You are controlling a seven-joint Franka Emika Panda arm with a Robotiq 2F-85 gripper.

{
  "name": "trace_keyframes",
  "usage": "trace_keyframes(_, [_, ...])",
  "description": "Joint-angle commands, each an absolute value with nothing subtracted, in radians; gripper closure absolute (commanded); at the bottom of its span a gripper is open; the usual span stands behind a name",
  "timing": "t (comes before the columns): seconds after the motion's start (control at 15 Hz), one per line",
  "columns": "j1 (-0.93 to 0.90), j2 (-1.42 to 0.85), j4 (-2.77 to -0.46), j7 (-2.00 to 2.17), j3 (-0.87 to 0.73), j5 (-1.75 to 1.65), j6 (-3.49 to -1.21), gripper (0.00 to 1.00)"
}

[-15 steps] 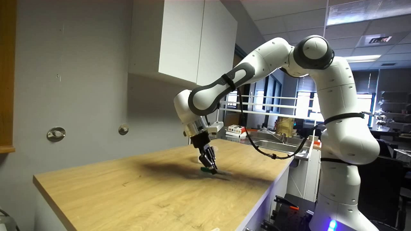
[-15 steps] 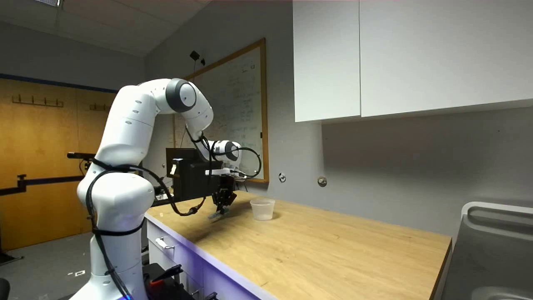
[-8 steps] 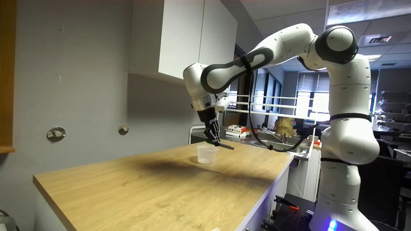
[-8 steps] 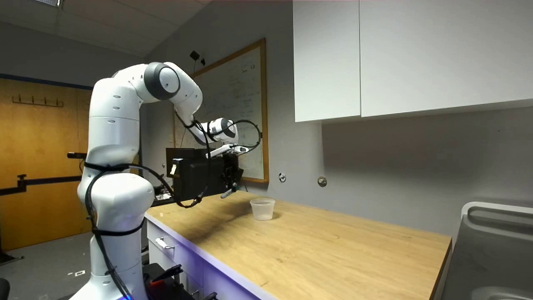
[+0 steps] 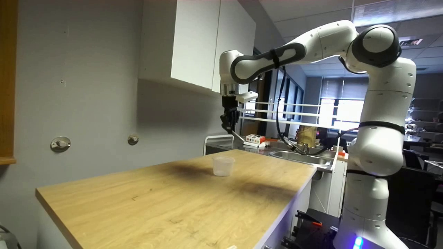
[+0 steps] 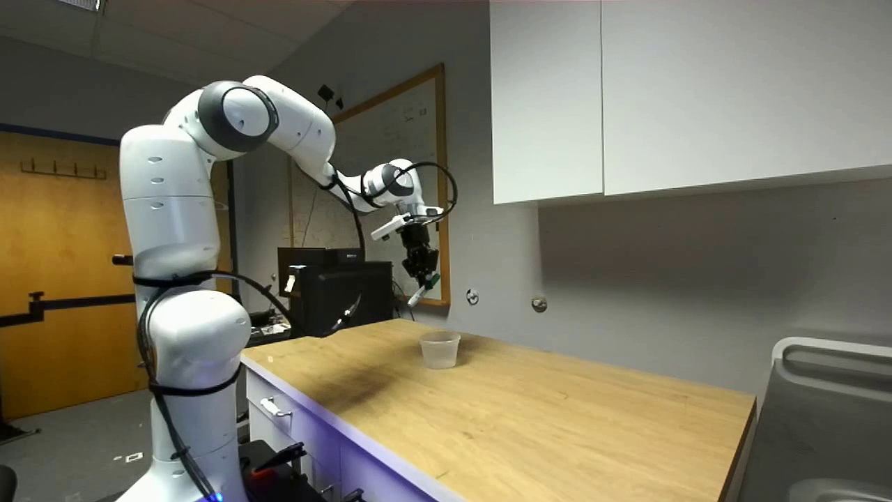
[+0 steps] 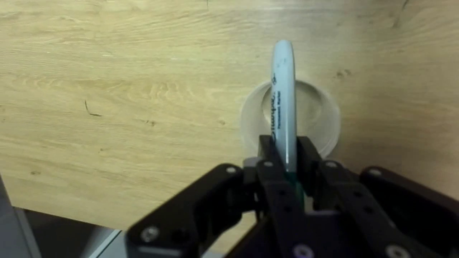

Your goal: Put the marker in the cup

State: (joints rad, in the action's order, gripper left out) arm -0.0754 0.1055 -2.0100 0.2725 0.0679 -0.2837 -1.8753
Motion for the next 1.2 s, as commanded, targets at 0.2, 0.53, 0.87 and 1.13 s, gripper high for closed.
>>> trace_keyframes(0.2, [-0.013,-0.052,-1.866,0.358,0.025,-0.196,-1.973,0.94])
trace_keyframes(0.53, [-0.039,-0.165,-1.772,0.441,0.026,-0.147,-1.986,0.93])
trace_keyframes(0.87, [-0.053,-0.241,-1.72,0.467,0.011,-0.133,-1.988,0.93])
trace_keyframes(1.13, [-0.045,-0.259,-1.731,0.466,-0.01,-0.123,-2.005,0.93])
